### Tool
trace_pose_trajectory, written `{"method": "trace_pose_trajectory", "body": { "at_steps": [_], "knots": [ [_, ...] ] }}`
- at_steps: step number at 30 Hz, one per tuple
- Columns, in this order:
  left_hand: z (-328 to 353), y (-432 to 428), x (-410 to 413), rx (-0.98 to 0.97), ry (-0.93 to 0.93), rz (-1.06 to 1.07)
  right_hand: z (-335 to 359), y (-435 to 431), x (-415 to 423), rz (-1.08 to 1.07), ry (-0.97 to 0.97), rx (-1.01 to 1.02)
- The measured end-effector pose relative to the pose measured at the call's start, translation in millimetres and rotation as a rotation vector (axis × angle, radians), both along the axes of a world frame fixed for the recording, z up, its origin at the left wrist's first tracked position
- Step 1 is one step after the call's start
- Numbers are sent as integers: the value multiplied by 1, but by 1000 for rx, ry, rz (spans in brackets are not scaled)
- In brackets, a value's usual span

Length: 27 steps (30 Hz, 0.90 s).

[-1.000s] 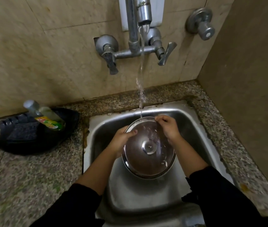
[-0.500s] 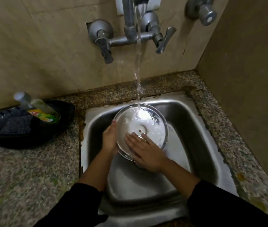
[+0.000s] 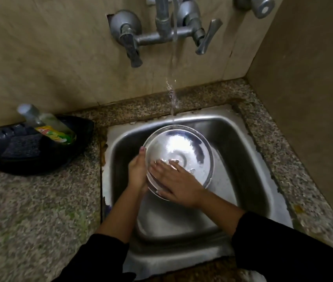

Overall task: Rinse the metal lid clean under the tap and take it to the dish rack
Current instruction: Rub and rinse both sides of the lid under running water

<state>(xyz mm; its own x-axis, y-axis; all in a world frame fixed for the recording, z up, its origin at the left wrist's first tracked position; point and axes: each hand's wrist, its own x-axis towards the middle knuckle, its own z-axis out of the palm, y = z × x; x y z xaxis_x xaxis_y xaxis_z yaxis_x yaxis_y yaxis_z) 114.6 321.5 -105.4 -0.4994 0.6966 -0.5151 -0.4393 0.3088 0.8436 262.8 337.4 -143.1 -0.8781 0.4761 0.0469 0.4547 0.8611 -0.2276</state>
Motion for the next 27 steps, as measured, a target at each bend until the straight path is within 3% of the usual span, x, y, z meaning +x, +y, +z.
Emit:
{"method": "trace_pose_trajectory", "body": {
  "at_steps": [2, 6, 8, 10, 14, 19, 21, 23, 27],
  "knots": [
    [-2, -5, -11, -18, 71, 6, -16, 4, 34, 14, -83, 35],
    [-6, -13, -13, -52, 113, -13, -22, 30, 66, -418, -117, 20],
    [-6, -15, -8, -60, 83, 0, -11, 39, 55, -492, -99, -6],
    [-7, -16, -6, -74, 32, 36, 3, 39, 46, -386, -70, -34],
    [-9, -23, -17, -173, -54, 57, 16, 19, 61, 35, -92, -245],
    [-28, -31, -28, -386, -194, 87, 18, 13, 77, 113, 133, -184],
    [-29, -32, -26, -427, -295, 79, 26, 18, 71, -29, 290, -237],
    [-20, -27, -19, -426, -350, 4, 36, 29, 57, -241, 469, -421],
    [-5, -10, -9, -369, -155, -192, 39, 72, 28, -619, 606, -787]
  ]
}}
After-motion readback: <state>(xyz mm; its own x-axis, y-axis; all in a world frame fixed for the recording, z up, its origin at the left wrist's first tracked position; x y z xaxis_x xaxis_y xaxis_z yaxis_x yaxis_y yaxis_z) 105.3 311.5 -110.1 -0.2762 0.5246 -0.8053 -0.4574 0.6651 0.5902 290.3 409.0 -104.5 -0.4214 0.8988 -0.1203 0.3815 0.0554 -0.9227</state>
